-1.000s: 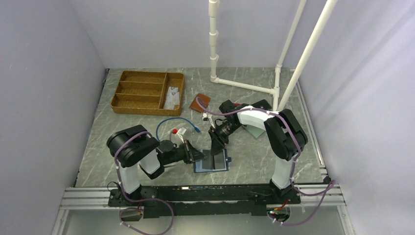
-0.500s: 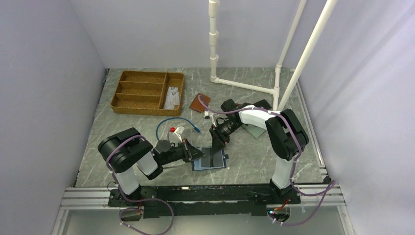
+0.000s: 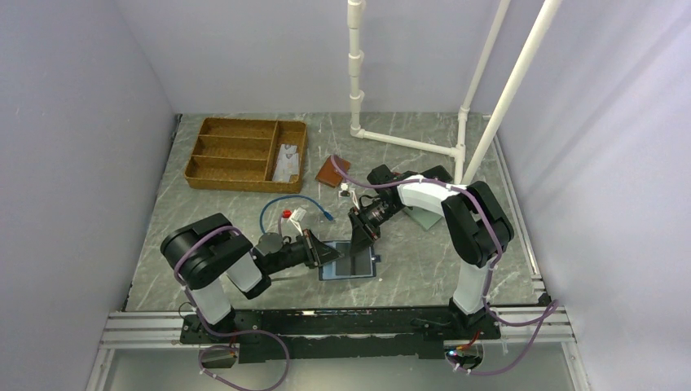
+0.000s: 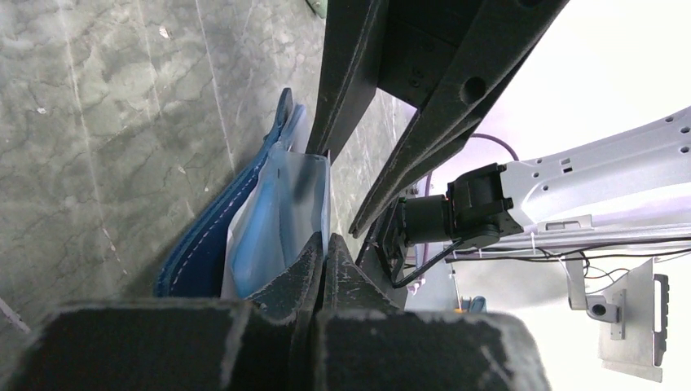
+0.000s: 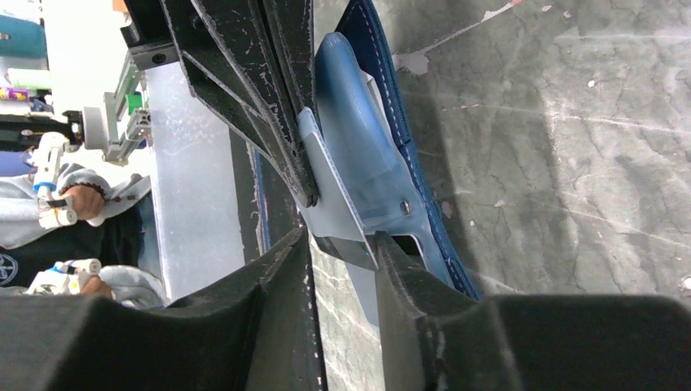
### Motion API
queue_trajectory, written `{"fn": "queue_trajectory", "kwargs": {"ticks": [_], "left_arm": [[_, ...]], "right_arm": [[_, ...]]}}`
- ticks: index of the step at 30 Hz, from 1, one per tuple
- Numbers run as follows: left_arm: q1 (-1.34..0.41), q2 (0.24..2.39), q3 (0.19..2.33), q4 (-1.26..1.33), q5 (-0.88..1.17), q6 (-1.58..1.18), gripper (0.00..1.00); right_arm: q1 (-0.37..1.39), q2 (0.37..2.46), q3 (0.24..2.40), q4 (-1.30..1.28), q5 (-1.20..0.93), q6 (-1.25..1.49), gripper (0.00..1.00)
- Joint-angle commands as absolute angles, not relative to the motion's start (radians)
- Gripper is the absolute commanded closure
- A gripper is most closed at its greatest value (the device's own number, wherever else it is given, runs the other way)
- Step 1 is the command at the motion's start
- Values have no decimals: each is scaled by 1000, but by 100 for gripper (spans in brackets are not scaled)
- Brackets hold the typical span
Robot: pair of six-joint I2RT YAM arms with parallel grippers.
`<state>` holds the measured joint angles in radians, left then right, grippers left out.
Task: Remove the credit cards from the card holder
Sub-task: Remove the credit card from the card holder.
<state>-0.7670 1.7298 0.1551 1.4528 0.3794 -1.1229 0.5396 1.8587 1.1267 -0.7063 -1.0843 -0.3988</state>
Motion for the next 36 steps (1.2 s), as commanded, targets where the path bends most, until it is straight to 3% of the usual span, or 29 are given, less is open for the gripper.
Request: {"fn": "queue_trajectory", "kwargs": {"ticks": [1,6,9,21,36], "left_arm": [[-767,1697,168,1530,380,-1112,100],[-767,1690,151,1514,357,-1123,93],[-762,1674,146,1480,359,-1129,89],[-718,1609,118,1396,397,-1125,83],[-685,1585,92,1374,425,-1117,87]], "right_arm": [[546,1848,1129,-683,-1134,-398,69],[546,1849,1137,-706,-1130,-430,92],[546,1850,1143,-717,-1117,-447,99],[544,1871,1148,-739,-1083,-482,100],[543,1886,1157,-772,-1080,-543,100]]}}
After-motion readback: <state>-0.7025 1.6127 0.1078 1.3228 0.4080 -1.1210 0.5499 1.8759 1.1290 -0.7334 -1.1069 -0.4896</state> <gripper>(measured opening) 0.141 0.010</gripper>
